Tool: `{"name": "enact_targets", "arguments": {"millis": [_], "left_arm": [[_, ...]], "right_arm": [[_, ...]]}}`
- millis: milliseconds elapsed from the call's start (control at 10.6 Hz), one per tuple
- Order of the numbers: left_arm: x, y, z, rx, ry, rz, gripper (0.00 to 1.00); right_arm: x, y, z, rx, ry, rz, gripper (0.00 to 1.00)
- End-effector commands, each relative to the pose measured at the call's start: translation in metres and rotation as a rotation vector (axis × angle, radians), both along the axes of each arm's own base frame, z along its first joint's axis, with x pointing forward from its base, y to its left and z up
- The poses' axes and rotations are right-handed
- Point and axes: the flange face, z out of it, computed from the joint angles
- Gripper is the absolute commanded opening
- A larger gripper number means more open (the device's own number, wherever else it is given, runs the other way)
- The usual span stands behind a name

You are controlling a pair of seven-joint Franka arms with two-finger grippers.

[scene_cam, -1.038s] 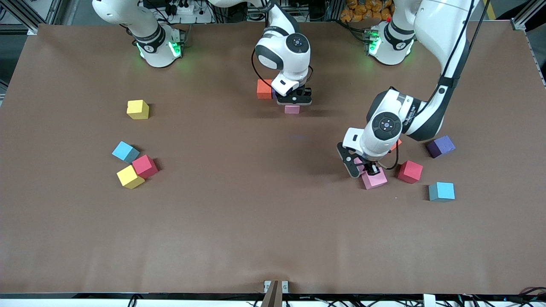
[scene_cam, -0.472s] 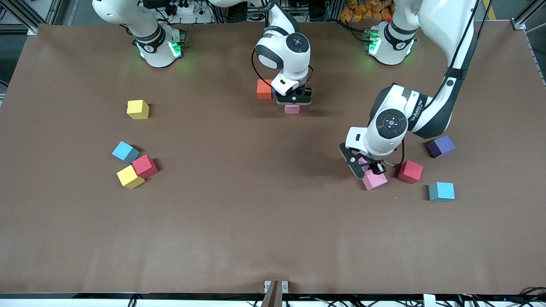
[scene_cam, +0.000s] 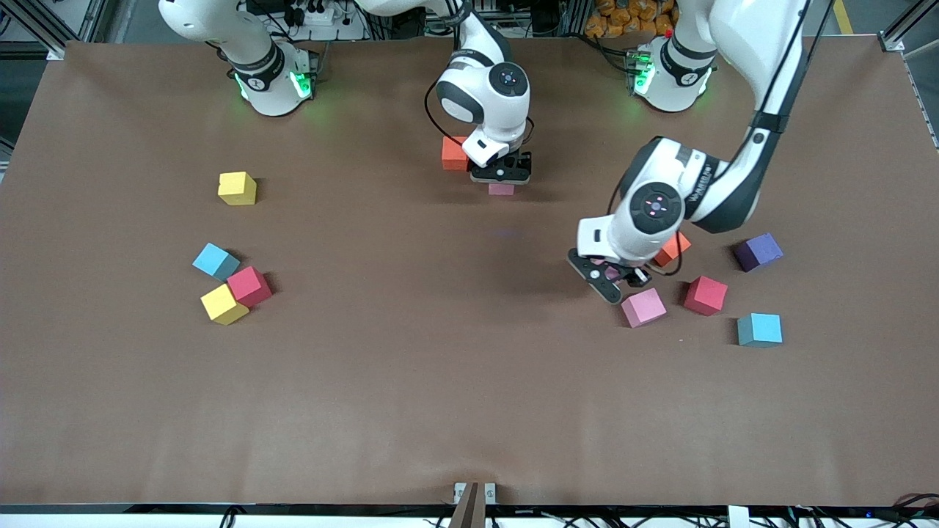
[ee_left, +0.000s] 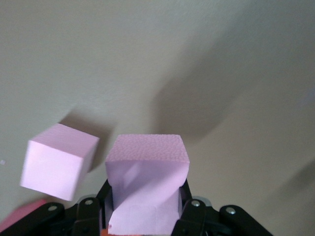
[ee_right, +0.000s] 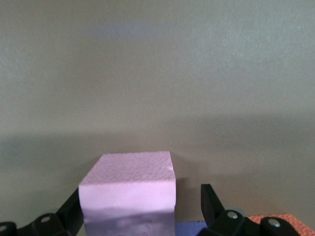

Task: Form number 2 with 11 blocks
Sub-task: 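Release the pink cube with the right gripper while the left gripper lifts pink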

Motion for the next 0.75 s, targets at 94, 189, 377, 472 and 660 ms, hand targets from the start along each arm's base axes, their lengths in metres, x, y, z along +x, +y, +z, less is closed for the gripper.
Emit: {"name": "enact_targets", "arguments": {"millis": [94, 189, 377, 472, 660], "left_arm": [[-0.010, -0.010, 0.011, 0.014, 0.020, 0.084, 0.12], [-0.014, -0.008, 0.011, 0.029, 0.029, 0.118, 0.12], [-0.022, -0.016, 0.017, 0.053, 0.035, 0.209, 0.12], [-0.027, -0.019, 0.019, 0.066, 0.040, 0.245, 0.12], [-0.032, -0.025, 0.025, 0.078, 0.030, 0.329, 0.11]], "right_arm": [[0.020, -0.007, 0.034, 0.055, 0.001, -0.066, 1.00], [0.030, -0.010, 0.043, 0.073, 0.001, -0.089, 1.00], [0.063, -0.027, 0.071, 0.107, -0.012, -0.121, 1.00], [0.087, -0.043, 0.083, 0.116, -0.020, -0.103, 1.00], [0.149, -0.094, 0.107, 0.119, -0.032, -0.072, 1.00]]}}
